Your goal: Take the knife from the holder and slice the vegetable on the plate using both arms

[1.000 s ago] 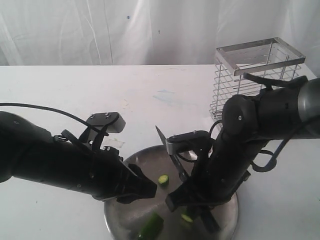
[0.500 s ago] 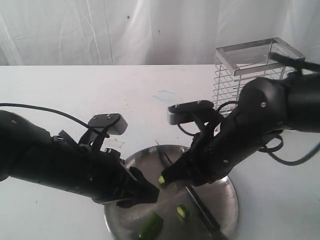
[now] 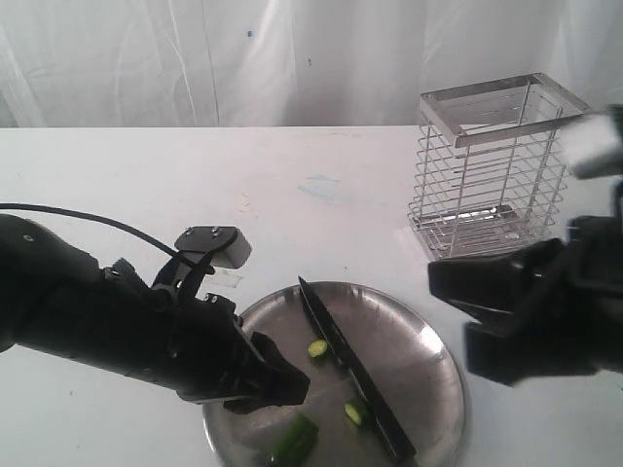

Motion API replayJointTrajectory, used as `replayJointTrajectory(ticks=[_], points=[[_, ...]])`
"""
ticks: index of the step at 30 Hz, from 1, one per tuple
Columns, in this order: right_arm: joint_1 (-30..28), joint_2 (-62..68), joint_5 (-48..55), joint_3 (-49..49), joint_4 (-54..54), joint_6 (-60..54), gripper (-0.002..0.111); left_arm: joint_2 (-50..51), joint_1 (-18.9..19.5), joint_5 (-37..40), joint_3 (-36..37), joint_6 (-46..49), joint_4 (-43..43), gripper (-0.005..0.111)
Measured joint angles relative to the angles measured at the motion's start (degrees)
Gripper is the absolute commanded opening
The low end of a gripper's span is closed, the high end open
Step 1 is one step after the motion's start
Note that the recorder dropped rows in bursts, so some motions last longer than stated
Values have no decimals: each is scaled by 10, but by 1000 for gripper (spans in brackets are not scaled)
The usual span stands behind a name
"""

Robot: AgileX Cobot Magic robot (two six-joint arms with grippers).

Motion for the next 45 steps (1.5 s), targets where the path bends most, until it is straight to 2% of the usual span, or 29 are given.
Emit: replayJointTrajectory(ticks=[8, 16, 24, 31, 39, 45], points=[[0, -208, 55, 22, -10, 0, 0, 0, 0, 0, 0, 0, 0, 48], [0, -327, 6, 23, -30, 5, 0, 0, 0, 0, 0, 0, 0, 48], [0, -340, 9, 60, -76, 7, 0, 0, 0, 0, 0, 0, 1, 48], [-3, -383, -15, 148, -107, 7, 0, 0, 0, 0, 0, 0, 1, 48], [-61, -430, -39, 253, -107, 11, 0, 0, 0, 0, 0, 0, 2, 48], [-88, -430, -58, 293, -105, 11, 0, 0, 0, 0, 0, 0, 2, 48]])
